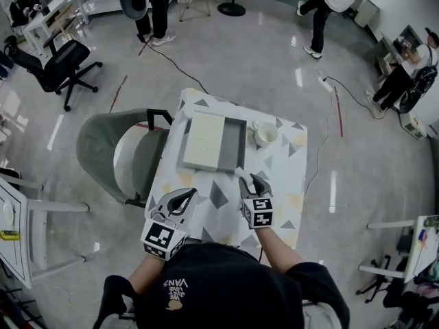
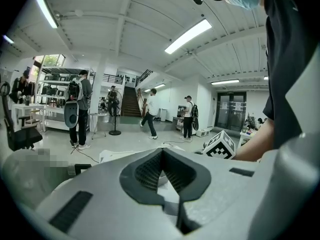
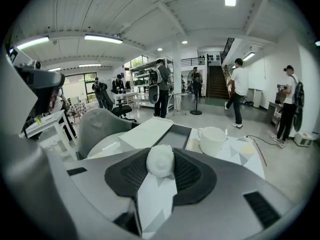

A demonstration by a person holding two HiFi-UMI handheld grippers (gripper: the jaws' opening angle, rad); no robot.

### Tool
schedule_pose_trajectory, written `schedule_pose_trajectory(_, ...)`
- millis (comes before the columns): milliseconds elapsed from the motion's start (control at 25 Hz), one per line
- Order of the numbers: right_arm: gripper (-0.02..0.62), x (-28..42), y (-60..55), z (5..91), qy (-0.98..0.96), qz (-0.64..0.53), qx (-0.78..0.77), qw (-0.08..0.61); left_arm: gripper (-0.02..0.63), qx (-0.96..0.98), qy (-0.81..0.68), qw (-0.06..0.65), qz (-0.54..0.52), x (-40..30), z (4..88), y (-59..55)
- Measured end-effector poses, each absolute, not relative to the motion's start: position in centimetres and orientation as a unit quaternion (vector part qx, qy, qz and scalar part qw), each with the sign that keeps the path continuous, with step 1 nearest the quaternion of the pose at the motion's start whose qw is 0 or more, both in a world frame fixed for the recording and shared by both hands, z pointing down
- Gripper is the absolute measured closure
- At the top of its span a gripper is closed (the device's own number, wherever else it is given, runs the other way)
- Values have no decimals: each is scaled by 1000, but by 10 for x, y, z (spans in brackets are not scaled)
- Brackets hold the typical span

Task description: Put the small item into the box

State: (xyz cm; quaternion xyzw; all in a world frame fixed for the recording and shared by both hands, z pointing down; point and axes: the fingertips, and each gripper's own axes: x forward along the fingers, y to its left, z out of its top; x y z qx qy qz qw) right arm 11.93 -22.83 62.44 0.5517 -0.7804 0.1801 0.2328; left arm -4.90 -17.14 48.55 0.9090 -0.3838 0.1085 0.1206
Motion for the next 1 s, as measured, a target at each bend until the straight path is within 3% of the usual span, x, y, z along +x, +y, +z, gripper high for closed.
schedule_pose_trajectory(1000,466,92,-372,706,-760,147,511,373,601,892,-393,170,144,-94,523,-225)
